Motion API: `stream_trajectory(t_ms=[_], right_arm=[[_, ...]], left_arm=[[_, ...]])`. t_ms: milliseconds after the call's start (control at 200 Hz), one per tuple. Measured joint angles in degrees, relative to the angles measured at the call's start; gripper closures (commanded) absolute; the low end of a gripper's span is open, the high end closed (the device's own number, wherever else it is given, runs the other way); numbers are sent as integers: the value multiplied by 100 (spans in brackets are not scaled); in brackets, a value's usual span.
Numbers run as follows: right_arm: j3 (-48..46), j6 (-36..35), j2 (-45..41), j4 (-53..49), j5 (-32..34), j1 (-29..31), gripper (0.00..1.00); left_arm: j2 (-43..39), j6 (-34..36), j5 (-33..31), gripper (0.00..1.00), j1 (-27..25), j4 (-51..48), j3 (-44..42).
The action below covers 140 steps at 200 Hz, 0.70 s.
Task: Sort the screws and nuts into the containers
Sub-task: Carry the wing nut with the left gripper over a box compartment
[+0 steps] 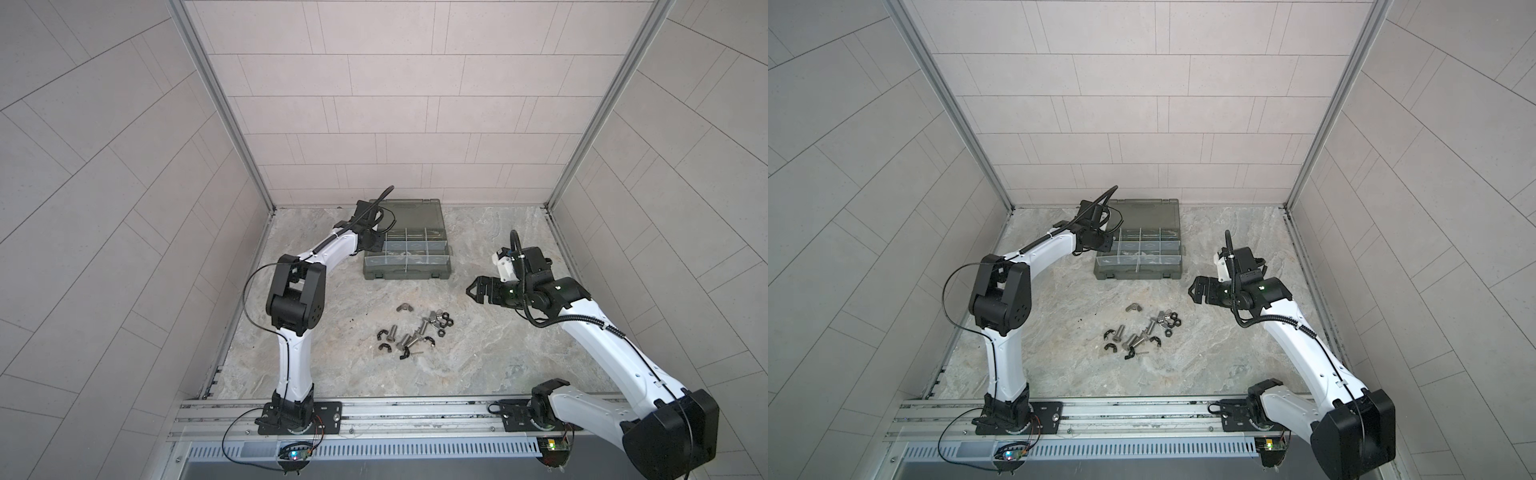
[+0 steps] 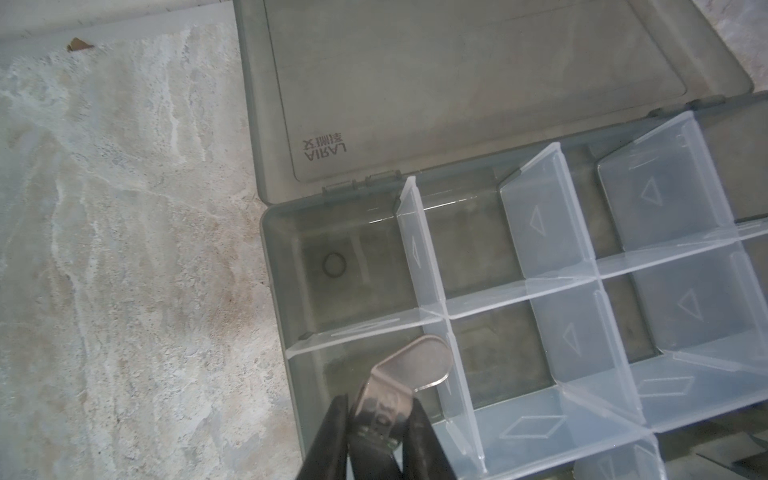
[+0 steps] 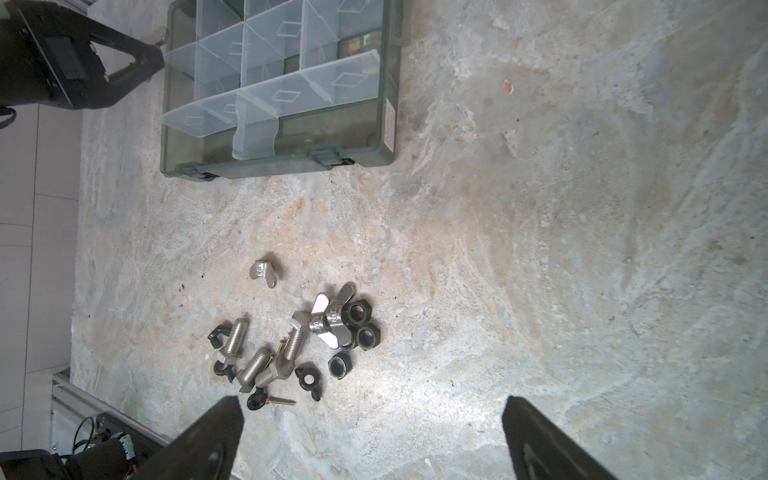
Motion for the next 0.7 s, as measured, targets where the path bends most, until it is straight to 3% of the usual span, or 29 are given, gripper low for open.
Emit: stream_trajectory(t_ms=[160,365,500,700], right_arm=[[33,0,57,39,37,0,1],[52,0,151,83,35,0,1],[70,-33,151,68,42,0,1],[105,-66,149,52,55,0,1]], left_arm=[[26,0,70,93,2,-105,28],[48,4,96,84,15,-149,31],[140,2,98,68,48,-181,63],[219,-7,247,61,76,-286,142]])
